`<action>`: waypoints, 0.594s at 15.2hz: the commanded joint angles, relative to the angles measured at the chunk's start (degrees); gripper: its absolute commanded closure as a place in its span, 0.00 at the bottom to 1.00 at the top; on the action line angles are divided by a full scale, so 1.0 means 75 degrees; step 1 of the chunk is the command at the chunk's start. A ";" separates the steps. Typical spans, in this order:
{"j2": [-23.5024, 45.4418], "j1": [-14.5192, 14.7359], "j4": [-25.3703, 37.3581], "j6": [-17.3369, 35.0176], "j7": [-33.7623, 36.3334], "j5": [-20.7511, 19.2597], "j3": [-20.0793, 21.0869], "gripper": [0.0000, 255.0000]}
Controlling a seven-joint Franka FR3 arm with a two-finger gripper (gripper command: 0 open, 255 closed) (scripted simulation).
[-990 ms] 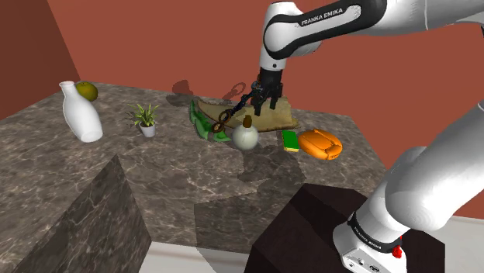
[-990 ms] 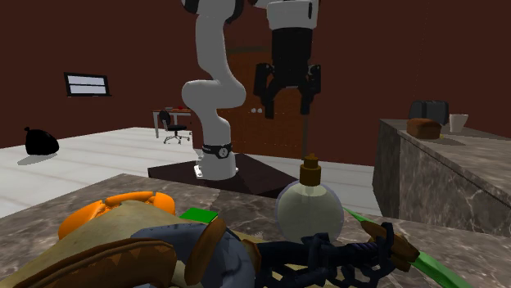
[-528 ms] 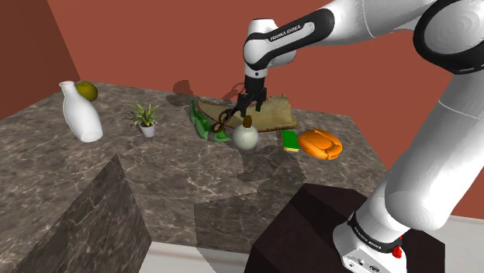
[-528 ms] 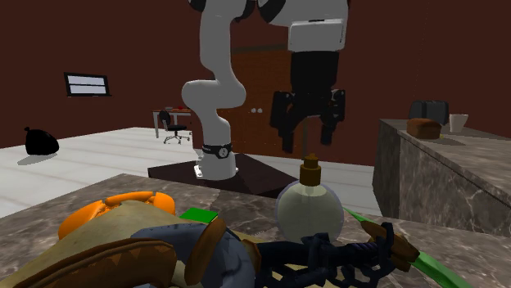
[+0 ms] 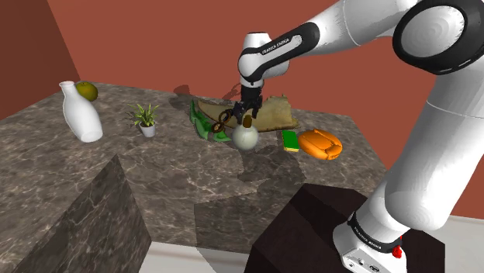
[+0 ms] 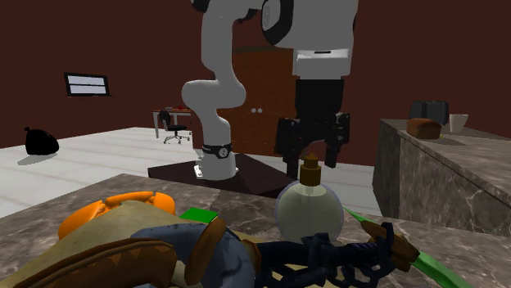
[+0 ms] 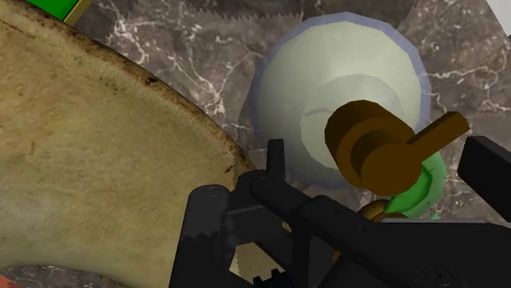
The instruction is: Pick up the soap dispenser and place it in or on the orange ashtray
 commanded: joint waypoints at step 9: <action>0.0048 0.0003 -0.0092 0.0143 -0.0004 0.0009 0.0005 1.00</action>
